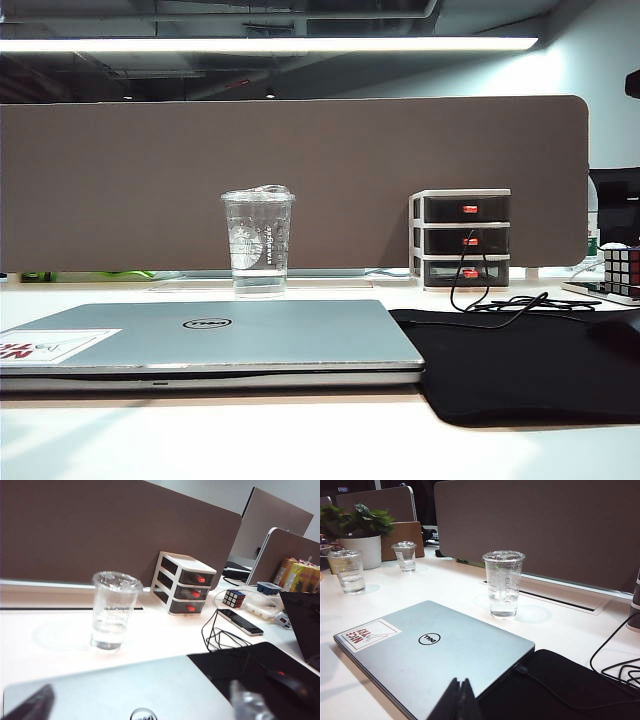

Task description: Pick up the coffee cup and place it on the right side of the laptop.

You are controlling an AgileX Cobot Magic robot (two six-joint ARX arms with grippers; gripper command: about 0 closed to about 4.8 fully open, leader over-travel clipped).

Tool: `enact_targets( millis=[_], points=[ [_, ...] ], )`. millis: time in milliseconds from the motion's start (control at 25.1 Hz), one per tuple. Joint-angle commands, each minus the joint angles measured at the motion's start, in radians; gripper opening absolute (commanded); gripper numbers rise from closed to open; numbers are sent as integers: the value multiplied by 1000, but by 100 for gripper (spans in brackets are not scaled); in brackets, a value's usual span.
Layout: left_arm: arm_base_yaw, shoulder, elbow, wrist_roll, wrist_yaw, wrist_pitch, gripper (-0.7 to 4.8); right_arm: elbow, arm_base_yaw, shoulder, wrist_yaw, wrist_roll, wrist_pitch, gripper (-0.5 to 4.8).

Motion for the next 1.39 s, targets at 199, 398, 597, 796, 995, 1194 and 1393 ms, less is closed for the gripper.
enact_targets(
  millis=[199, 398, 597, 796, 995, 1194, 1393],
  points=[
    [-1, 195, 76, 115, 14, 130, 479, -5, 0, -2, 2, 5, 18, -1],
    [-1, 359, 79, 155, 31, 295, 479, -5, 0, -2, 1, 5, 18, -1],
    [0, 561, 80, 201, 31, 524, 479, -5, 0, -2, 2, 5, 18, -1],
    [1, 843, 103, 221, 30, 768, 479, -5, 0, -2, 2, 4, 17, -1],
    [0, 1048, 177, 217, 5, 854, 479, -5, 0, -2, 2, 4, 17, -1],
    [0, 1155, 218, 259, -5, 927, 479, -5, 0, -2, 2, 4, 16, -1],
    [0, 1263, 246, 335, 54, 999, 479, -5, 0, -2, 2, 4, 13, -1]
  ],
)
